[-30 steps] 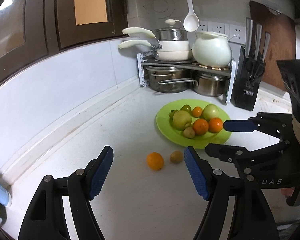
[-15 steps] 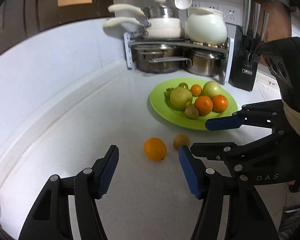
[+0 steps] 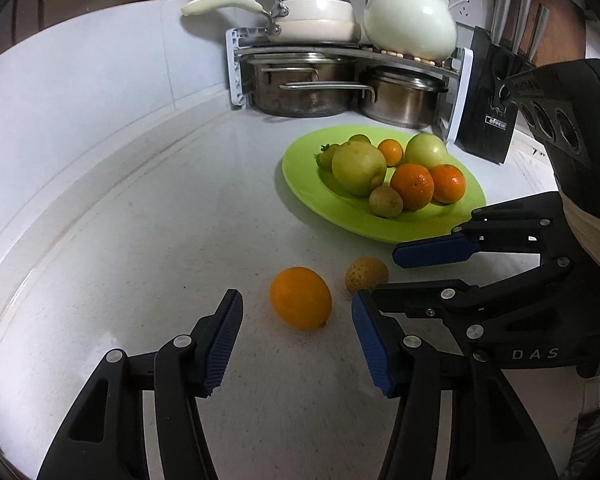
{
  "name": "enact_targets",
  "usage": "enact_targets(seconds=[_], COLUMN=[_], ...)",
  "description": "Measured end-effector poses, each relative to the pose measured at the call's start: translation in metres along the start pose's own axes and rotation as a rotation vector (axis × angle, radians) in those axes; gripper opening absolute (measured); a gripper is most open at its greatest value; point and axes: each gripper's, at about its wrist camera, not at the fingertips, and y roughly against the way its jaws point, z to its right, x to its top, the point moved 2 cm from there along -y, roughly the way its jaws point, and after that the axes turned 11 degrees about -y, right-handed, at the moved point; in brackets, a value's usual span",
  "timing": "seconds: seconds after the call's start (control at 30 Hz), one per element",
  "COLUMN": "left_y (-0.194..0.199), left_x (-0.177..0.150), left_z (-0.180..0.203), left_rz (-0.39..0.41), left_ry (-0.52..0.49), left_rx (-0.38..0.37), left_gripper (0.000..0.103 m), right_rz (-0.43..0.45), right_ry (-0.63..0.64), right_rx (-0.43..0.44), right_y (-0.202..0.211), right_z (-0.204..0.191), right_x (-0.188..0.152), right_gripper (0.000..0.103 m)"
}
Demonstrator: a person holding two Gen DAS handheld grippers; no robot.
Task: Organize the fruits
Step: 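Grasp the orange with the left tool while the right tool grasps the kiwi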
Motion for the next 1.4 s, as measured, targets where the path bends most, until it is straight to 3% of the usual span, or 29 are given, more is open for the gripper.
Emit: enact_targets(seconds=[0.3,0.37,0.4,0.57,0.7,0.9,1.07,1.17,1.4], left_y=[-0.011,-0.012,-0.014,-0.008,0.005,0.014,0.014,0.016,0.026], left_x=[0.003,0.003,0.003,0.001,-0.006,-0.016,-0.019,-0.020,-0.017], left_z=[0.002,0.002,0.002,-0.003,-0.006,-0.014,-0.018,-0.018,-0.014], left_rz=[-0.013,-0.016,-0.025,-0.016,-0.022,-0.031,-0.035,-0.032,-0.012], left_ry=[-0.008,-0.008,-0.012,0.024,0.055,0.115,0.161,0.174,0.187], left_rx=[-0.051,-0.054,-0.039,-0.009,0.037,0.065,0.070,0.071,0.074], left_gripper=[0.050,0.036,0.034,0.034,0.034,0.034,0.034,0.034,0.034], right_rz=[-0.021,-0.024,-0.024,-0.024,-0.017,-0.003,0.000,0.007,0.021], right_ry=[-0.011,-0.014,-0.014,-0.010,-0.018,-0.007,0.009,0.016,0.012], right_rx=[0.013,0.016,0.018,0.026,0.025,0.003,-0.012,-0.010,-0.001], right_y=[-0.010,-0.011,-0.011,-0.012,-0.015,-0.021,-0.022,-0.020,-0.010], right_z=[0.005,0.005,0.005,0.000,-0.001,-0.008,-0.011,-0.013,-0.017], right_x=[0.003,0.004,0.004,0.003,0.006,0.010,0.011,0.011,0.009], right_gripper=[0.030,0.030,0.030,0.030,0.038,0.038,0.037,0.030,0.030])
